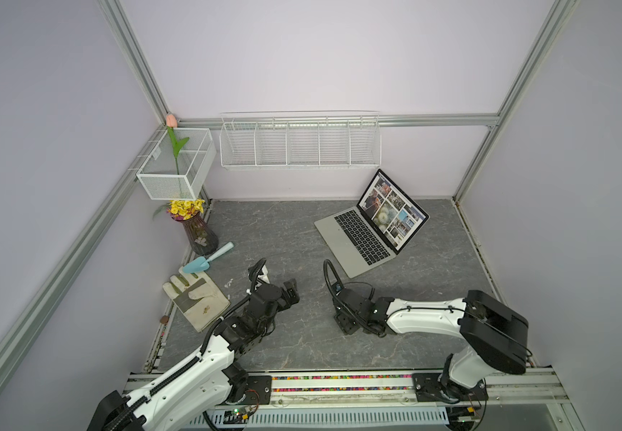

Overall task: Insert the wireless mouse receiver into the laptop
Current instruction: Pick up the mouse from the center of the board.

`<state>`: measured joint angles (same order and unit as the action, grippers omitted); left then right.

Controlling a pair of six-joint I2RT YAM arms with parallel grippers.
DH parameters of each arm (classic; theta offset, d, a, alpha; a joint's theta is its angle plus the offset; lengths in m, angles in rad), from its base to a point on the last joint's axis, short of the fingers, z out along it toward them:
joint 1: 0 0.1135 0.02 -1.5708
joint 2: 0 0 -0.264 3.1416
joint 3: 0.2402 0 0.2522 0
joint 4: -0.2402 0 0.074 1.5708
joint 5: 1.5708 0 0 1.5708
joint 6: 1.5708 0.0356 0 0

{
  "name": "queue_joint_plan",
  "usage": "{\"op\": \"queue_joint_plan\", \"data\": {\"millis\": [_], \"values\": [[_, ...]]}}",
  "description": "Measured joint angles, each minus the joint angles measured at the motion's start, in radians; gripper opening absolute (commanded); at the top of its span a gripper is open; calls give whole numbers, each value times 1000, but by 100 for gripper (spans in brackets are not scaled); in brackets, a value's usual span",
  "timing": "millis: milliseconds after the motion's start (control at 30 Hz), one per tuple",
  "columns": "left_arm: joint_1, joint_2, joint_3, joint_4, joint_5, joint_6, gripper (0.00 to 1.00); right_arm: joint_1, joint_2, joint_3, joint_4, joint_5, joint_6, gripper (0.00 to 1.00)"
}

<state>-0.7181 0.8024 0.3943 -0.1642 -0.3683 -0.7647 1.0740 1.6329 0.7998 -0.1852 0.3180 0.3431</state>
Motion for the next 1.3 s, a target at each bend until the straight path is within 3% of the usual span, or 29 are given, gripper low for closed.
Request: {"op": "queue_joint_plan", "data": {"millis": [267,467,567,667,733,833,1000,1067,1167,1300], "values": [[0,-37,-24,61,7,28,100,0,25,16,29,11,6,50],[0,-19,-90,283,88,242,100,-64,-52,-32,30,-29,-55,41],[0,68,-70,446,154,434,100,-172,-164,-31,0,-129,-173,38],[1,197,16,598,241,681,100,-356,-285,44,-100,-281,-317,34],[1,282,124,638,315,851,100,-488,-329,166,-194,-378,-431,33],[1,367,290,670,452,1088,99,-605,-350,381,-340,-486,-594,32],[1,412,481,638,676,1436,99,-664,-348,692,-613,-597,-818,31],[1,421,499,685,755,1559,94,-665,-340,780,-733,-632,-893,31],[-3,445,496,734,866,1728,88,-657,-332,835,-884,-676,-995,29],[-26,451,496,640,995,1953,83,-640,-312,855,-1044,-723,-1084,29]]}}
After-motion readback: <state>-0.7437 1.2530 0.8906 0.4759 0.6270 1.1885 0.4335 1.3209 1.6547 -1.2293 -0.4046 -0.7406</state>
